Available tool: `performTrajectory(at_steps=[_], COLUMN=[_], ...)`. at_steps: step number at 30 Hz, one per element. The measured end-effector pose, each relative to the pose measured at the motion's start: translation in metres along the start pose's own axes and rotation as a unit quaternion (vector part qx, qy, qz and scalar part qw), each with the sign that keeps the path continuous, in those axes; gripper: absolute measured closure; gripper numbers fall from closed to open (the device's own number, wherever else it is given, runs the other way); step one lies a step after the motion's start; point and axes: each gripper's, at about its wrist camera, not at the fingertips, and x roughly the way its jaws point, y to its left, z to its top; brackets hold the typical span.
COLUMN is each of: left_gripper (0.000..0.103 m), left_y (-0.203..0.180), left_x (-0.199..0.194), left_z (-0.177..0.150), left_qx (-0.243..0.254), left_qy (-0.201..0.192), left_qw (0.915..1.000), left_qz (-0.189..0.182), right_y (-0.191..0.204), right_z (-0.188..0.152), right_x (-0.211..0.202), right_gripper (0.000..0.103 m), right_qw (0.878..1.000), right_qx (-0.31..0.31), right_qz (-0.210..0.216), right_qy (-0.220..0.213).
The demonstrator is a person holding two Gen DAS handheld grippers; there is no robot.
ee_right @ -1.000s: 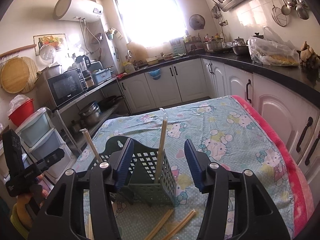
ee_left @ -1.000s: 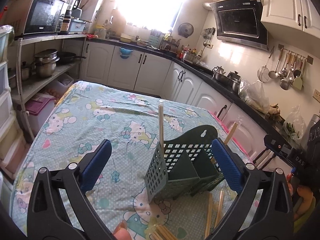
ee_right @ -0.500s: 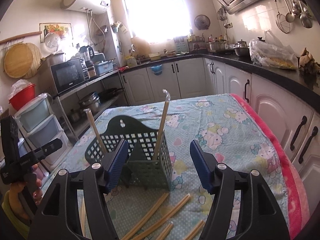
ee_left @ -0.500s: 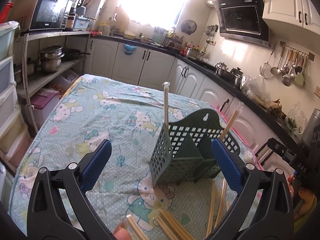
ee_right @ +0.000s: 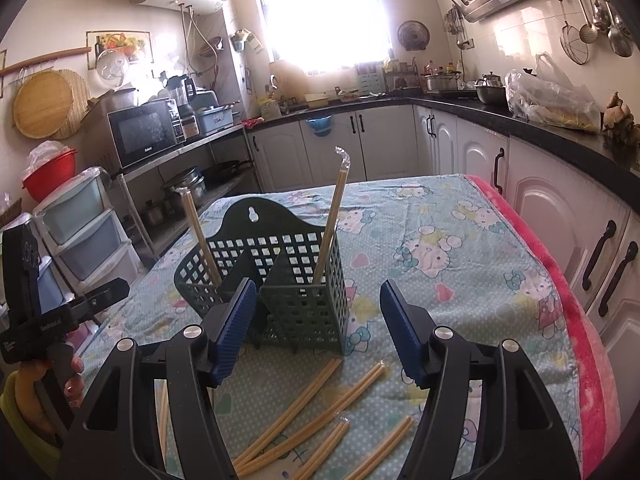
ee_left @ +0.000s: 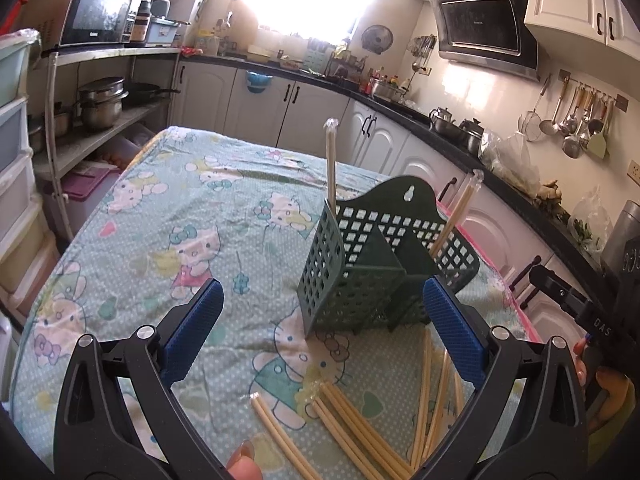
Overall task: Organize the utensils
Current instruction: 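Withdraw both open grippers from the basket back toward the chopsticks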
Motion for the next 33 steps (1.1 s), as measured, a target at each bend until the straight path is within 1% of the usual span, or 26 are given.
performTrajectory(at_steps=[9,13,27,33], left_gripper=[0.011,0.011,0.011,0.015], left_y=[0.001,-0.001,-0.002,-0.006], left_x=[0.003,0.003,0.008,0.012], left_z=[-0.021,-0.03,-0.054,-0.064], left_qx=[0.002,0.014,0.017,0.023], left_qy=[0.025,0.034,0.068,0.086], left_qw=[0.9997,0.9993,0.9975,0.996], left_qz=[0.001,0.003,0.002,-0.005], right_y=[0.001,-0.001,-0.004,-0.006], right_z=[-0.01,-0.015,-0.038,-0.048], right_x=[-0.002,-0.002,0.001,0.007], right_gripper=[0.041,0.041,0.041,0.041], right_qw=[1.0,1.0,0.999,0.998], right_qx=[-0.004,-0.003,-0.008,-0.007], right_qz=[-0.001,-0.003,-0.016,-0.021], right_qy=[0.012,0.019,0.051,0.067])
